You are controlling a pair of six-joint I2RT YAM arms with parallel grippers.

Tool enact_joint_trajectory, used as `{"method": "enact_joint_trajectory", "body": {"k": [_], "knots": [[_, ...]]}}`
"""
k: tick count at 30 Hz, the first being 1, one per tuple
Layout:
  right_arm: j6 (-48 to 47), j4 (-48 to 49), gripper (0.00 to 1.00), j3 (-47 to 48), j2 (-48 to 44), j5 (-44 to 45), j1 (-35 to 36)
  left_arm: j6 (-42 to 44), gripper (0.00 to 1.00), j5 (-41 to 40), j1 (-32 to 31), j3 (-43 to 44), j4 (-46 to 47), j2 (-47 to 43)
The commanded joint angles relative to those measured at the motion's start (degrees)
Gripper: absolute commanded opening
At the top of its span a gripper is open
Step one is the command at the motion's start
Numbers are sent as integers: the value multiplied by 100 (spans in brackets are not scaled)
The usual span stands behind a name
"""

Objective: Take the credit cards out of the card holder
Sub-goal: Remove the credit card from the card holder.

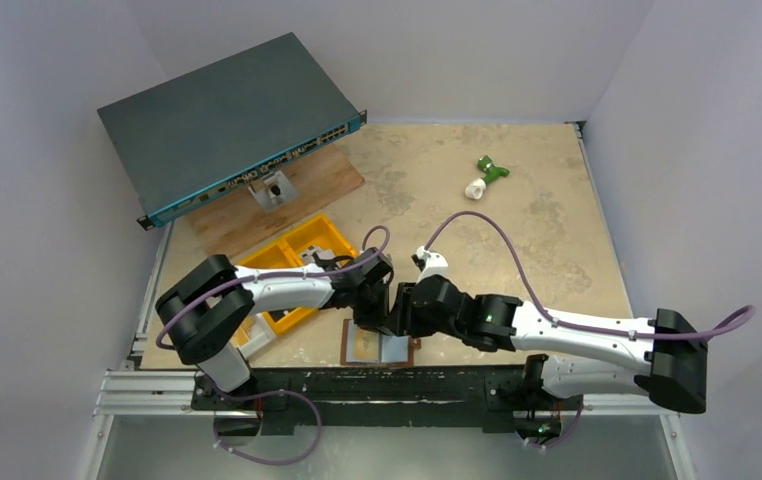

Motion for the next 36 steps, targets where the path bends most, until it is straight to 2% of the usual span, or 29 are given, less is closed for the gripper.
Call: {"method": "enact_joint_trajectory", "body": {"k": [1,12,18,25,30,36], "knots": [[151,202,39,-116,-65,-33,0,-74,11,21,-43,128,124,-118],[275,1102,38,-394,228,-610,0,91,16,-511,-26,147,-633,-1065],[290,1505,37,-321,789,-872,-28,184,18,-795,20,112,-1035,-1306],[411,2203,37,-685,995,-1365,-347,284,21,-878,377,-494,-1158,-1946],[411,2765,35,-951,1228,-1994,-755,452,22,-835,474,-659,-1242,-2024],[420,3229,34,-1073,1644,-2381,-917,494,22,-768,482,-807,-1129,-1898]]}}
